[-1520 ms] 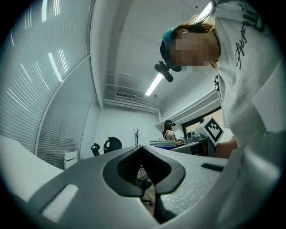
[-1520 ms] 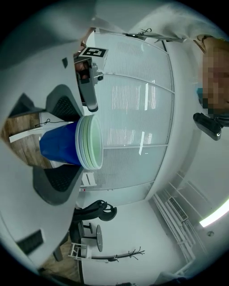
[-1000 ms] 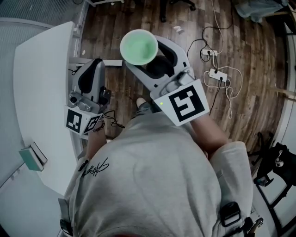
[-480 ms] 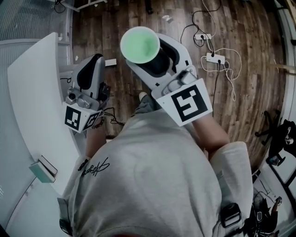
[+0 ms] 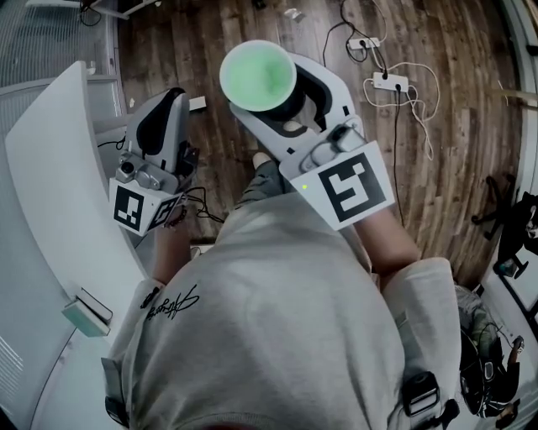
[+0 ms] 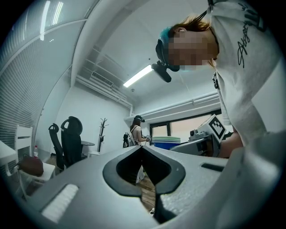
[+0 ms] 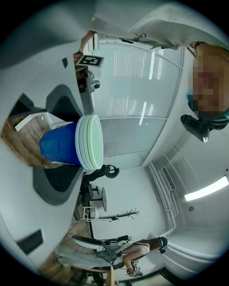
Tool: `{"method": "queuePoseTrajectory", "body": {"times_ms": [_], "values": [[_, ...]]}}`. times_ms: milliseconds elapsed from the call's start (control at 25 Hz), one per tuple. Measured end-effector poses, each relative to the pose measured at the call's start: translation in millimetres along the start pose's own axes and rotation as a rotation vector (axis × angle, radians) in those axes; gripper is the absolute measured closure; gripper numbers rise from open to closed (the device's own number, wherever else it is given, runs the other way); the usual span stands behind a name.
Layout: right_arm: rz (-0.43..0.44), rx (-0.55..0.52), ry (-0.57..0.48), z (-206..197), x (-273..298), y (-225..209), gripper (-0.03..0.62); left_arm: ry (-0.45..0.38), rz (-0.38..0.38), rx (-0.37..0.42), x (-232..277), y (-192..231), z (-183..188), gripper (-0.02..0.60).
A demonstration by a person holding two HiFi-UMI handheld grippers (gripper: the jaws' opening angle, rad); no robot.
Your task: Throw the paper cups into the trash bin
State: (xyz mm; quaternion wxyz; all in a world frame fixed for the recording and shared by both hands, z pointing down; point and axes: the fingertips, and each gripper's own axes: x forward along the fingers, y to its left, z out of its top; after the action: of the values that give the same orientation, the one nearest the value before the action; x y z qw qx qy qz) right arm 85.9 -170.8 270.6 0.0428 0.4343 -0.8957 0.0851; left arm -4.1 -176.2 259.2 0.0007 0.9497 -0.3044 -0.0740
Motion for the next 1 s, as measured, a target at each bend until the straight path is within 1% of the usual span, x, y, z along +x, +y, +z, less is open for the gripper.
{"method": "queuePoseTrajectory", "body": {"times_ms": [320, 480, 560, 640, 880, 1000], "values": [[-0.009, -0.002, 0.037, -27.9, -7.2, -12.0, 0.301, 0.015, -0.026, -0.03, 11.6, -6.9, -25.4, 0.577], [-0.008, 0.014, 0.065, -47.4, -5.8, -22.5, 0.301, 0.024, -0.018, -0.052, 16.8, -5.4, -42.5, 0.577], [-0.004, 0.014, 0.056, -54.8, -4.0, -28.4, 0.301, 0.028, -0.01, -0.064, 20.8, -3.9, -52.1, 0.577], [0.01, 0.003, 0.056, -63.2, -1.3, -31.5, 0.301, 0.03, 0.001, -0.076, 22.9, -3.8, -61.3, 0.577], [0.071, 0.005, 0.097, -92.4, 6.1, -32.6, 0.301, 0.052, 0.032, -0.109, 20.8, -6.3, -89.8, 0.577], [0.085, -0.005, 0.1, -110.4, 13.2, -35.2, 0.303, 0.056, 0.038, -0.115, 18.9, -0.8, -104.4, 0.577]]}}
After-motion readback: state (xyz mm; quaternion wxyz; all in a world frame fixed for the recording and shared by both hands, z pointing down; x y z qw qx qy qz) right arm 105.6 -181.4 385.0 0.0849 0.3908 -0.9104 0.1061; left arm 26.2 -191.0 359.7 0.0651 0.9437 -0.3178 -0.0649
